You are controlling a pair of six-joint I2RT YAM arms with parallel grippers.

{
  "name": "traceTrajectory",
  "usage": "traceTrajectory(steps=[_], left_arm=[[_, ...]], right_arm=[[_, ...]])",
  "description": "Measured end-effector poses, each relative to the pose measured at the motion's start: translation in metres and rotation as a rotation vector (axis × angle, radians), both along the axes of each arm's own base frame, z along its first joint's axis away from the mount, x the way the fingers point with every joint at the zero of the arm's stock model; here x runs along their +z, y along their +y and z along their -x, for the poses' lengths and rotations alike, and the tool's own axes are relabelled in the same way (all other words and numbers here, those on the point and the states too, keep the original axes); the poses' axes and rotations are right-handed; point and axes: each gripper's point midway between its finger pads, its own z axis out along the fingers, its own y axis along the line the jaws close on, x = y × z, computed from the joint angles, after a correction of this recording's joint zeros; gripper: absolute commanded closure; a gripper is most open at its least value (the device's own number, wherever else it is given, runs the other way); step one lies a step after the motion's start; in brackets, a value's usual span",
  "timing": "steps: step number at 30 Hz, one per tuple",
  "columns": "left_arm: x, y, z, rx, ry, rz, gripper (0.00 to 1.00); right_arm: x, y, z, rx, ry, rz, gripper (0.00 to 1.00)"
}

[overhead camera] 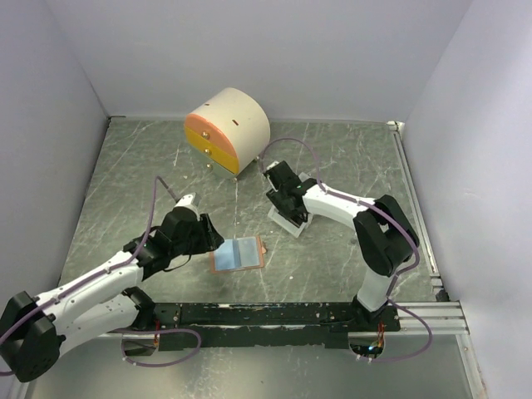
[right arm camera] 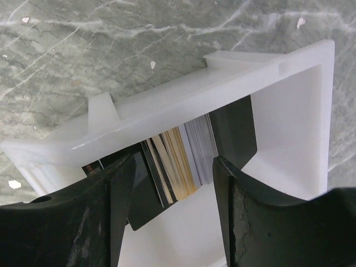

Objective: Put the credit cards into the card holder
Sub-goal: Pick up the credit card from the storage box.

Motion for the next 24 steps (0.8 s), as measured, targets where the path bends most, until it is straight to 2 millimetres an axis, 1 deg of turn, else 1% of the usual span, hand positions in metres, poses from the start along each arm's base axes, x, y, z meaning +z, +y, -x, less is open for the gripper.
traceTrajectory(steps=[5, 8, 10, 13, 19, 24], left_arm=[[-0.010, -0.006, -0.006, -0.022, 0.005, -0.022, 0.44], [-0.010, -0.010, -0.011, -0.033, -0.016, -0.020, 0.44], [-0.007, -0.013, -0.015, -0.037, -0.033, -0.011, 0.44], [-0.004, -0.016, -0.019, -0.038, -0.050, 0.002, 0.45], [-0.007, -0.023, -0.021, -0.054, -0.047, 0.019, 0.45], [-0.011, -0.027, -0.021, -0.063, -0.033, 0.023, 0.45]], right_arm=[[-0.003, -0.001, 0.000, 0.070, 0.054, -0.008, 0.40], [-0.006, -0.001, -0.001, 0.098, 0.060, 0.008, 0.40], [-0.007, -0.005, -0.003, 0.097, 0.046, 0.032, 0.44], [-0.004, -0.014, -0.012, 0.063, -0.003, 0.083, 0.50], [0.005, -0.027, -0.022, 0.013, -0.102, 0.146, 0.55], [0.011, -0.031, -0.029, 0.006, -0.149, 0.176, 0.60]])
